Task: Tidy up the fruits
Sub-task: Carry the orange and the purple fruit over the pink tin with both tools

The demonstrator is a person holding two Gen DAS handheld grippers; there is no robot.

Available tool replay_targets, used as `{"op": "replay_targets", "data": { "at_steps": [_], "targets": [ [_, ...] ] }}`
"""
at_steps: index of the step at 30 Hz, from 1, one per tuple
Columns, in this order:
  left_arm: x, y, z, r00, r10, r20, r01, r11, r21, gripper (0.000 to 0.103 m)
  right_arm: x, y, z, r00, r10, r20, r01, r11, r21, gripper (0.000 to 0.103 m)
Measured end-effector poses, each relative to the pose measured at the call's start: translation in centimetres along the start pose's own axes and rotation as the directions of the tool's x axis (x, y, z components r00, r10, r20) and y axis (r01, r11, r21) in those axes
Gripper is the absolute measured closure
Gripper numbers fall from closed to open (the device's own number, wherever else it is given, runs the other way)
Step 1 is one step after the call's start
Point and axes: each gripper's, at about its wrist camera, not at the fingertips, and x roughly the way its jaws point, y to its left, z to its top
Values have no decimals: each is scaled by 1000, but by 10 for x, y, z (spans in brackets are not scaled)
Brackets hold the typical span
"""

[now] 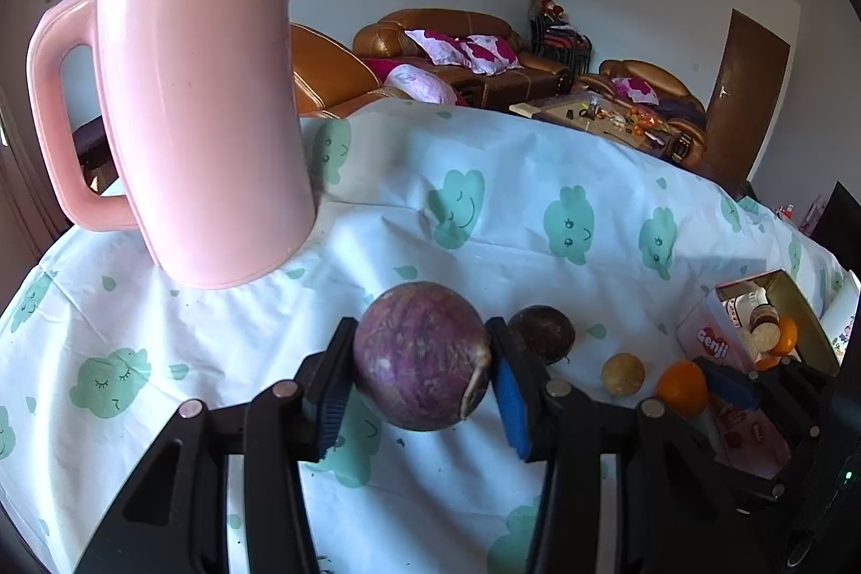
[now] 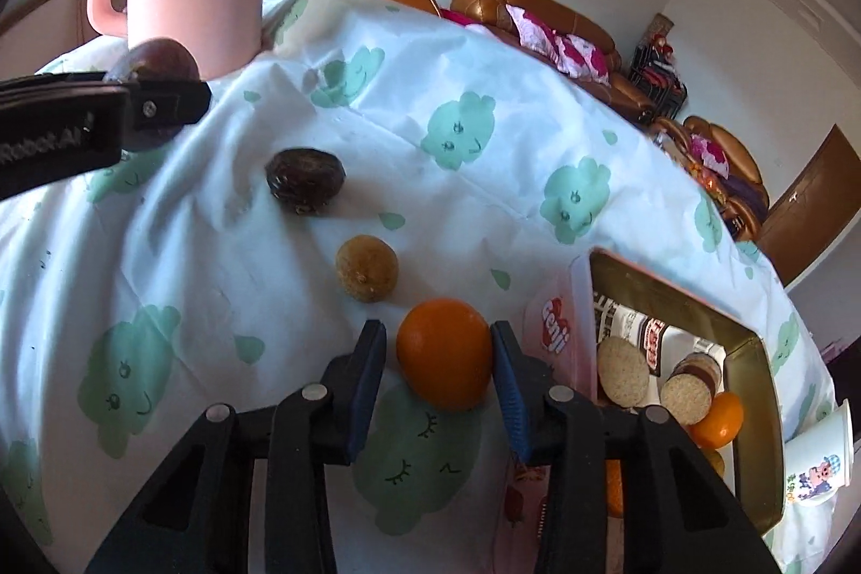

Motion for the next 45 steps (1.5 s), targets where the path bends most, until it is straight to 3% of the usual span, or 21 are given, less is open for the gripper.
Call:
{"op": "replay_targets", "data": {
  "at_steps": [6, 9, 12, 17, 22, 45],
  "targets": [
    [2, 2, -2, 1000, -1, -5, 1, 1000, -8, 54, -2, -1, -3, 1000, 12, 8, -12, 1000, 28, 68],
    [-2, 0, -3, 1000, -7, 20, 7, 1000, -5, 54, -22, -8, -9, 994, 56, 99, -65, 993, 97, 68],
    [-5, -9, -6, 999, -12, 44, 12, 1000, 11, 54, -52, -20, -18, 965, 77, 250, -125, 976, 181, 68],
    [-11, -20, -11, 996, -18, 83, 16, 1000, 26, 54, -68, -29, -26, 945, 63, 320, -145, 960, 238, 68],
    [-15, -34, -16, 991, 28, 128, -37, 997, 68, 54, -73, -39, -30, 939, 49, 341, -149, 950, 275, 68],
    [-40, -96, -47, 991, -8, 137, -8, 994, 111, 54, -100, -77, -63, 928, -7, 372, -115, 945, 305, 68]
  ]
}}
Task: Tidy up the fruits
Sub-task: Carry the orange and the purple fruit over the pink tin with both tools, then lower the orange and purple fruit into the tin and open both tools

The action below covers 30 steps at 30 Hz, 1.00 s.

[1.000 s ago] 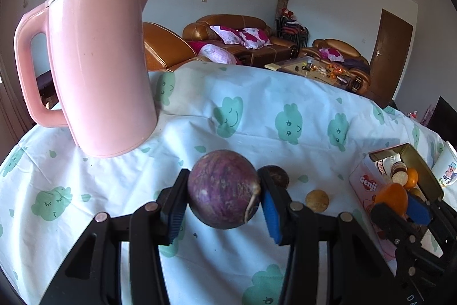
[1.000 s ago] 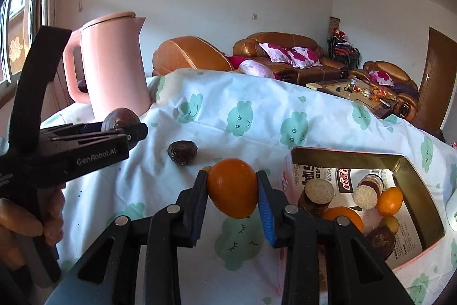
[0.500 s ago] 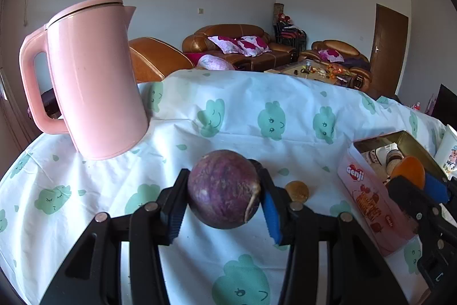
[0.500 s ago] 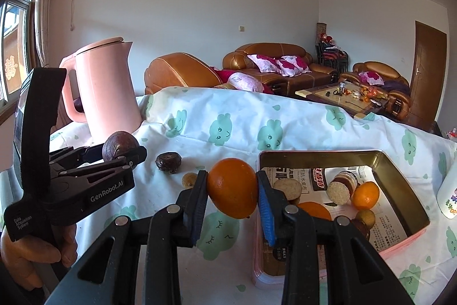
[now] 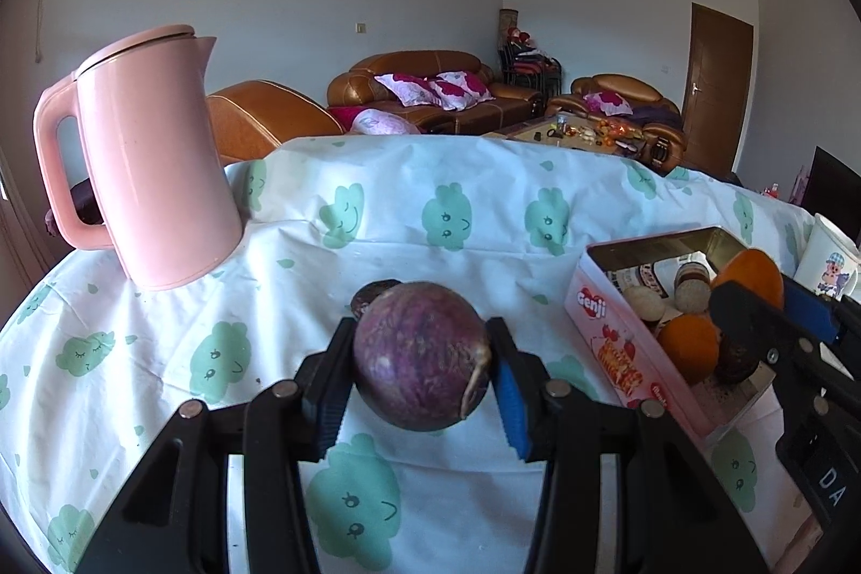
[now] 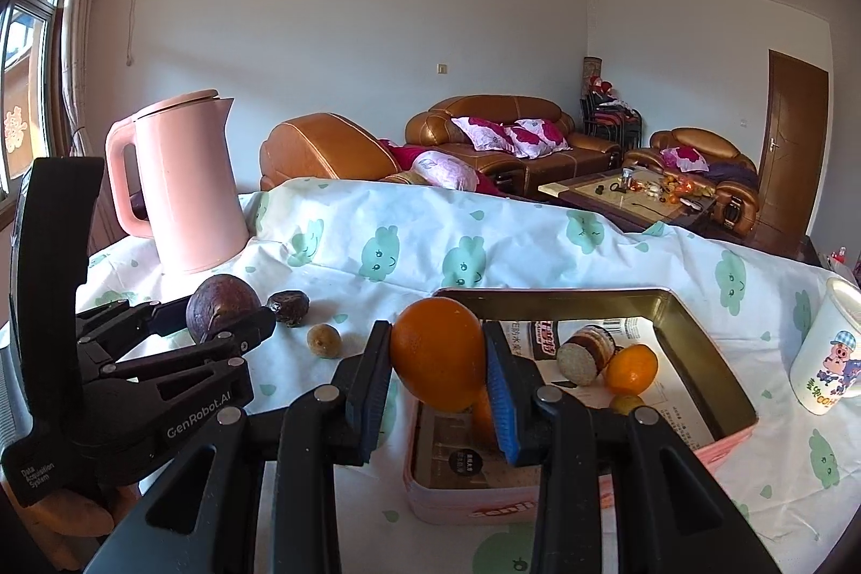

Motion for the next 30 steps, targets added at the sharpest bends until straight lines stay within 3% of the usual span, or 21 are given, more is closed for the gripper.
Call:
{"op": "replay_targets", "data": {
  "at_steps": [12, 22, 30],
  "targets": [
    [-19, -47, 11, 993, -106, 57, 102, 993, 60, 54, -19, -58, 2, 994, -105, 41, 102, 992, 78, 68],
    [-9, -102, 19, 984, -173, 37, 166, 975, 149, 54, -26, -138, 1, 970, -241, 21, 229, 945, 231, 68],
    [11, -144, 30, 981, -195, -1, 192, 968, 163, 54, -11, -153, -2, 961, -275, -29, 275, 935, 224, 68]
  ]
}}
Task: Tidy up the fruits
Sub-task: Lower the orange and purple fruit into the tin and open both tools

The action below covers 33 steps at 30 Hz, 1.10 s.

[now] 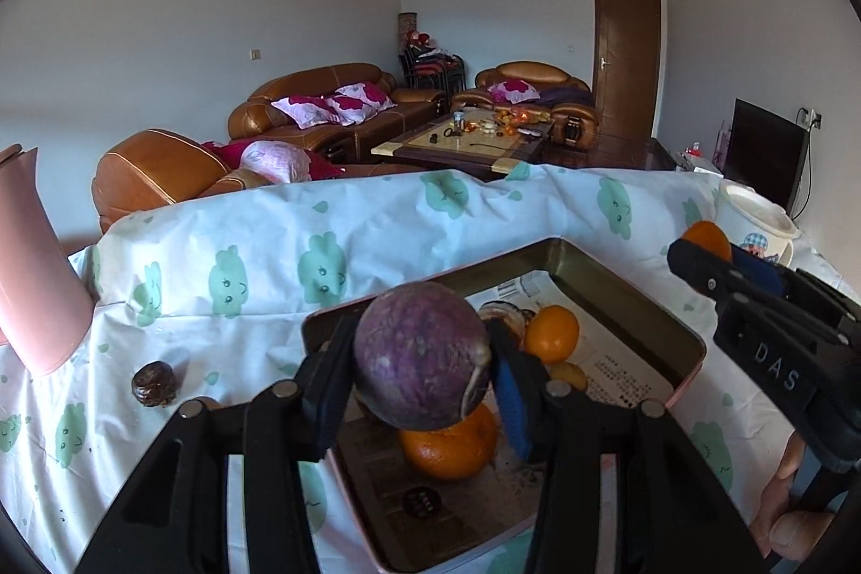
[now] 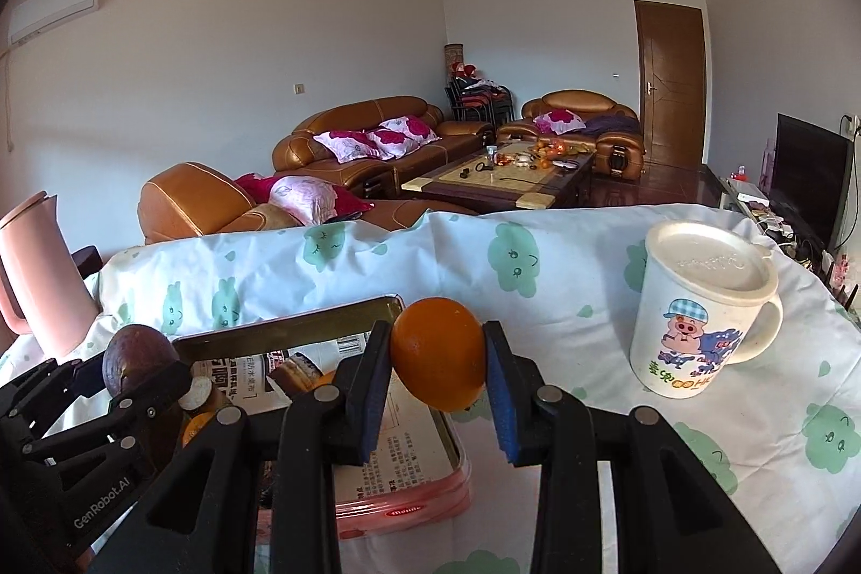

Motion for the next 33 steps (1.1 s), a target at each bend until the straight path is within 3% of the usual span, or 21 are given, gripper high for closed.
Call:
{"op": "replay_targets", "data": {
  "at_steps": [12, 19, 29, 33],
  "targets": [
    [33, -9, 0, 996, 45, -83, -45, 999, 2, 54, 23, 18, -10, 994, 35, -103, -44, 995, -87, 67],
    [36, -9, -1, 996, 42, -82, -42, 999, 7, 54, 31, 21, -15, 988, 44, -146, -58, 994, -90, 67],
    [42, -13, 0, 996, 36, -84, -34, 999, 25, 54, 38, 14, -18, 969, 160, -189, -160, 987, 17, 66],
    [39, -11, 0, 997, 34, -77, -32, 999, 21, 50, 34, 7, -17, 966, 189, -177, -178, 981, 76, 60]
  ]
}}
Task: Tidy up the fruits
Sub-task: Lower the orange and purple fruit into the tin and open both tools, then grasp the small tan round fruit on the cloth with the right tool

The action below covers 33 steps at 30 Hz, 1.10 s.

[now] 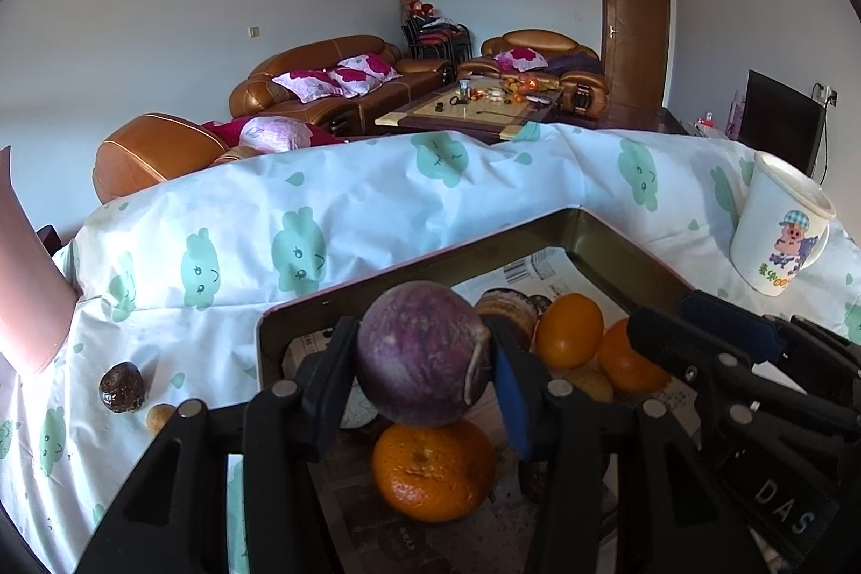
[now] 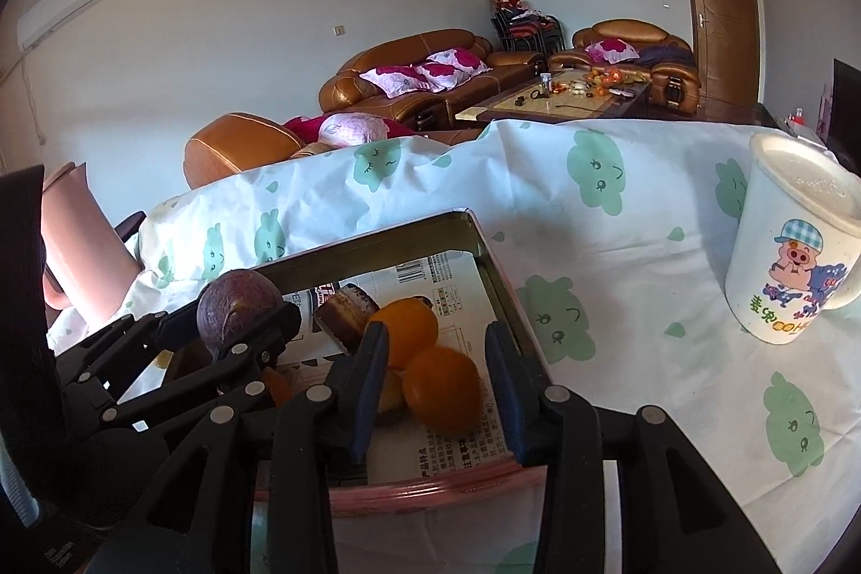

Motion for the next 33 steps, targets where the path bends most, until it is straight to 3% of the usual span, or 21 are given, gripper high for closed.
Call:
{"op": "replay_targets", "data": {
  "at_steps": [2, 4, 7, 14, 18, 25, 33],
  "targets": [
    [-4, 2, 0, 1000, 11, 11, -10, 1000, -7, 33, -5, -6, 2, 1000, 12, 20, -13, 999, 34, 59],
    [-12, 4, 0, 999, 6, 34, -6, 1000, -21, 0, -11, -11, 3, 998, 28, 49, -32, 997, 68, 51],
    [-31, 2, -1, 994, -16, 104, 17, 1000, -11, 0, -24, -17, 4, 992, 22, 123, -35, 994, 103, 32],
    [-47, -3, -4, 986, 40, 161, -43, 999, 16, 0, -50, -13, 4, 953, -122, 279, 102, 991, 85, 29],
    [-52, 3, -9, 978, 90, 187, -94, 995, 15, 0, -55, -6, 0, 923, -154, 353, 151, 988, 36, 29],
    [-56, 8, -21, 964, 152, 217, -164, 986, 36, 0, -61, 0, -2, 903, -188, 386, 196, 981, 20, 28],
    [-66, 15, -28, 965, 144, 221, -156, 987, 34, 0, -70, 1, -11, 902, -206, 379, 204, 978, 46, 27]
  ]
}}
